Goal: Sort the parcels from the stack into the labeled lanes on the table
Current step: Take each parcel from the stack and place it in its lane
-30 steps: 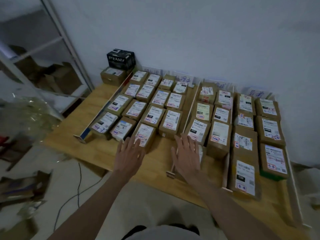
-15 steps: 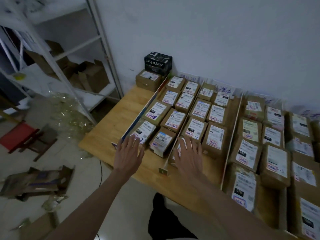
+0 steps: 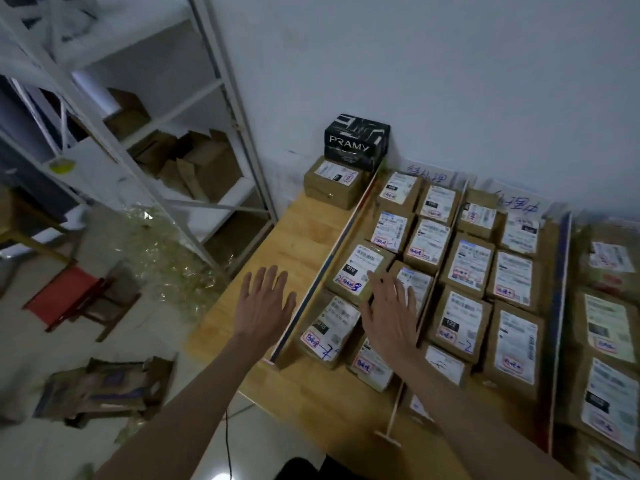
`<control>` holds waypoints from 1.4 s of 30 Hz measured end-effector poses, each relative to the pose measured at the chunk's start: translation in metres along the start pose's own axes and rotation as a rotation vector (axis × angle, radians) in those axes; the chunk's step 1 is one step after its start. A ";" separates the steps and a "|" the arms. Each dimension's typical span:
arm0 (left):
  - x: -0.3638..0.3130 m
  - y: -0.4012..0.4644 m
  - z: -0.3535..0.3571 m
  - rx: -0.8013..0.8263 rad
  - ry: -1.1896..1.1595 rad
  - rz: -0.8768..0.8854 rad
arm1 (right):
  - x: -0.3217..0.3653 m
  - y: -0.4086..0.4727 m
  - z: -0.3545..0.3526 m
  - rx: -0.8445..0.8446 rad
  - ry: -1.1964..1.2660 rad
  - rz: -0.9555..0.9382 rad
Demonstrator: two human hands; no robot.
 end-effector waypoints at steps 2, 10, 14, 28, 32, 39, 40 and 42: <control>0.007 0.017 0.003 0.014 0.005 0.008 | 0.003 0.013 0.004 0.006 0.001 0.002; 0.025 0.104 0.015 0.038 -0.008 0.086 | 0.007 0.072 0.013 -0.018 0.028 0.117; 0.033 0.154 0.020 0.042 -0.016 0.149 | 0.013 0.105 0.022 -0.010 0.033 0.197; 0.058 0.365 0.054 0.061 -0.074 0.278 | 0.056 0.284 0.050 -0.134 0.086 0.390; 0.046 0.417 0.067 0.054 -0.094 0.300 | 0.055 0.334 0.065 -0.121 0.084 0.396; 0.027 0.471 0.098 0.152 -0.279 0.162 | 0.051 0.396 0.106 -0.045 0.357 0.491; 0.026 0.472 0.104 0.183 -0.332 0.121 | 0.051 0.400 0.111 -0.031 0.400 0.515; 0.024 0.466 0.115 0.234 -0.463 0.042 | 0.053 0.402 0.119 -0.020 0.457 0.539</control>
Point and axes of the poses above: each hand's wrist, its own y-axis towards the middle knuckle, its own z-axis out of the palm, x = y × z, the point moved 5 cm from there along y, towards the middle knuckle, and after that the axes turned 3 degrees about -x, right-handed, at the moved point
